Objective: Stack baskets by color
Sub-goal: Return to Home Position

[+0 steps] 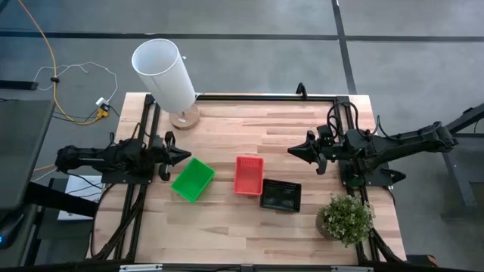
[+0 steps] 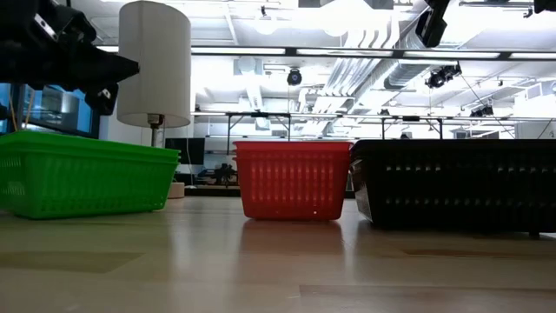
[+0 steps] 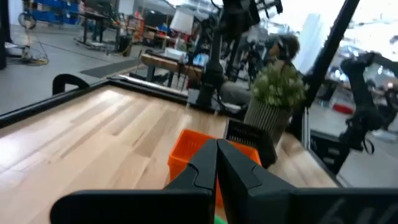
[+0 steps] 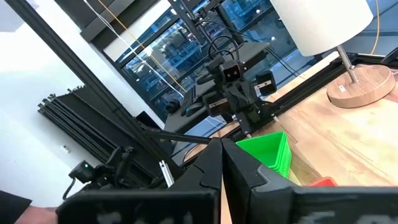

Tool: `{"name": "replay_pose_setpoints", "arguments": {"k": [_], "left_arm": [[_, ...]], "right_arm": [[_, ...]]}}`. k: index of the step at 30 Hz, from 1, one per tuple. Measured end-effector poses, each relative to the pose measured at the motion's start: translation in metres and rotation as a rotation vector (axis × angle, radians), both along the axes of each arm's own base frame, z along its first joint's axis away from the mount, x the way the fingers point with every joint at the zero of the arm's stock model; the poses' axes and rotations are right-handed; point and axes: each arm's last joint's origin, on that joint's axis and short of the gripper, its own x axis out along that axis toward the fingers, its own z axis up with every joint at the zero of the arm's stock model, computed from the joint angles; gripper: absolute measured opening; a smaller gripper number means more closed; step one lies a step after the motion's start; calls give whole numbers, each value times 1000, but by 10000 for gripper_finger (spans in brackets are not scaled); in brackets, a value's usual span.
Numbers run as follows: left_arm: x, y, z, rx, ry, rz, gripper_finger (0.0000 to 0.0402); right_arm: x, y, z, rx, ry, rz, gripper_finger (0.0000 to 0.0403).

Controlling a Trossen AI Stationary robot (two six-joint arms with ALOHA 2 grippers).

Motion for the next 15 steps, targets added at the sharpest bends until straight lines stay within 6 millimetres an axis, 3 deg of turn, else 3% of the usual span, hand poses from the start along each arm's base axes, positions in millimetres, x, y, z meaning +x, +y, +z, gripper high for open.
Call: {"name": "replay_pose_setpoints", "arguments": {"k": [9, 15], "left_arm": [[3, -1, -5, 24, 67, -37, 0], [4, -1, -6, 25, 83, -37, 0]], "right_arm": [[0, 0, -2, 0, 26, -1, 0], [-11, -2, -19, 23, 209, -30, 0]]}}
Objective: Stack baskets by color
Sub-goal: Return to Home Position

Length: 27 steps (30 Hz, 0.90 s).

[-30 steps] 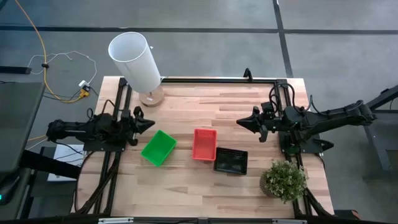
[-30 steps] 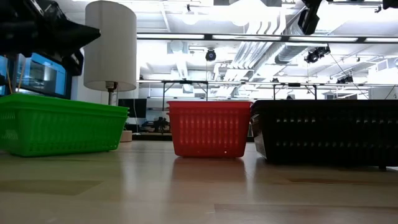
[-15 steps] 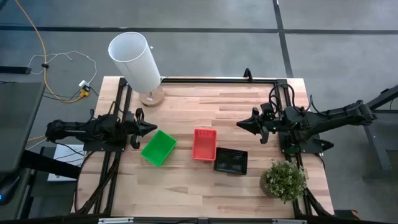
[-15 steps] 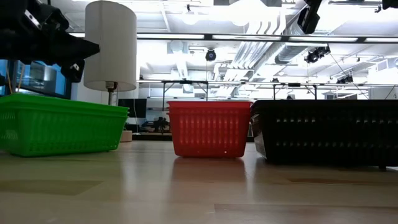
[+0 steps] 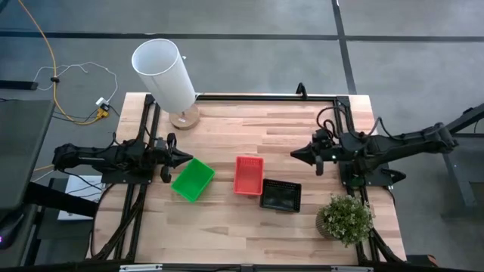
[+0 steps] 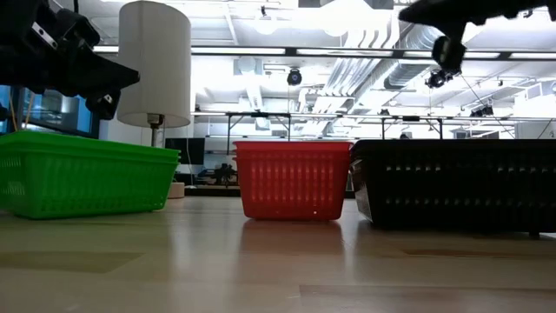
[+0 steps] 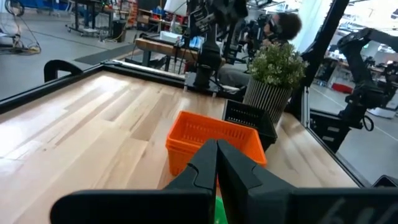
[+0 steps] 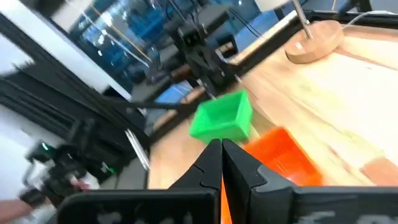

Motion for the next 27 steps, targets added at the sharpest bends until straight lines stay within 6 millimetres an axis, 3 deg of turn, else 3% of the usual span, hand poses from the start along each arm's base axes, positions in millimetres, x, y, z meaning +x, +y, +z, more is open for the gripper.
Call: {"name": "replay_pose_setpoints", "arguments": {"k": [5, 11, 16, 20, 27], "left_arm": [[0, 0, 0, 0, 0, 2, 0], [0, 0, 0, 0, -1, 2, 0], [0, 0, 0, 0, -1, 2, 0], [0, 0, 0, 0, -1, 2, 0], [0, 0, 1, 1, -5, 5, 0]], "right_arm": [[-24, -4, -16, -55, -26, 14, 0], [-58, -9, -28, -40, -187, 67, 0], [-75, -11, -38, -128, -289, 106, 0], [-80, -11, -57, -175, -329, 90, 0], [-67, -10, -95, -213, -331, 107, 0]]}}
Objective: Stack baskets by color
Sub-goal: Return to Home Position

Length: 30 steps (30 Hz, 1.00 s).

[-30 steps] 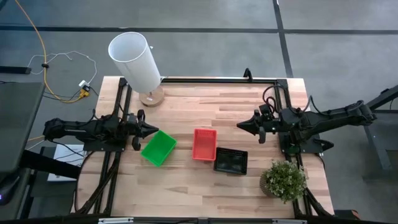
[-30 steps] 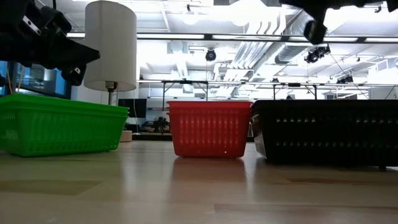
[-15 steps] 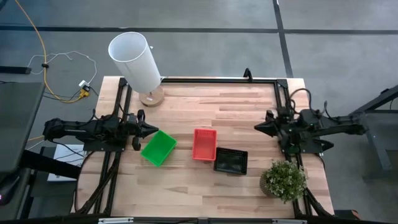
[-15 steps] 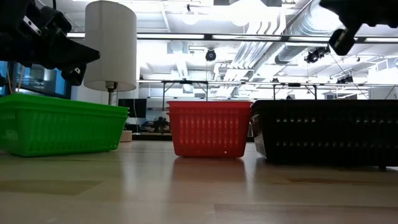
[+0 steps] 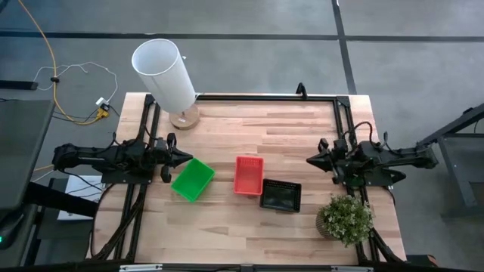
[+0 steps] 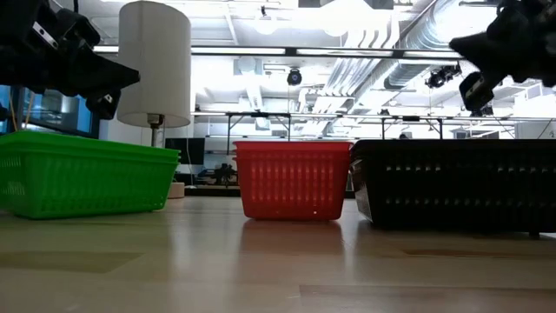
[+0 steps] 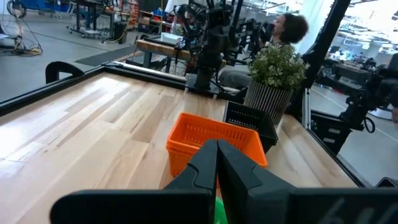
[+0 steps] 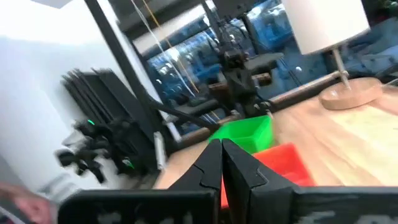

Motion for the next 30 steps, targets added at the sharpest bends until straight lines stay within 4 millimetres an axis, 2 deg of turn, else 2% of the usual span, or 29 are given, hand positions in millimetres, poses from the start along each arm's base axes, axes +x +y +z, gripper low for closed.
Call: {"name": "replay_pose_setpoints", "arguments": {"k": [5, 9, 20, 30], "left_arm": [[0, 0, 0, 0, 5, 5, 0], [0, 0, 0, 0, 5, 5, 0], [0, 0, 0, 0, 5, 5, 0], [0, 0, 0, 0, 5, 5, 0]], "right_arm": [[1, -2, -8, -128, 77, -74, 0], [2, -1, -13, -210, 122, -64, 0], [2, -1, -14, -103, 138, -54, 0], [2, -1, -14, -103, 138, -54, 0]]}}
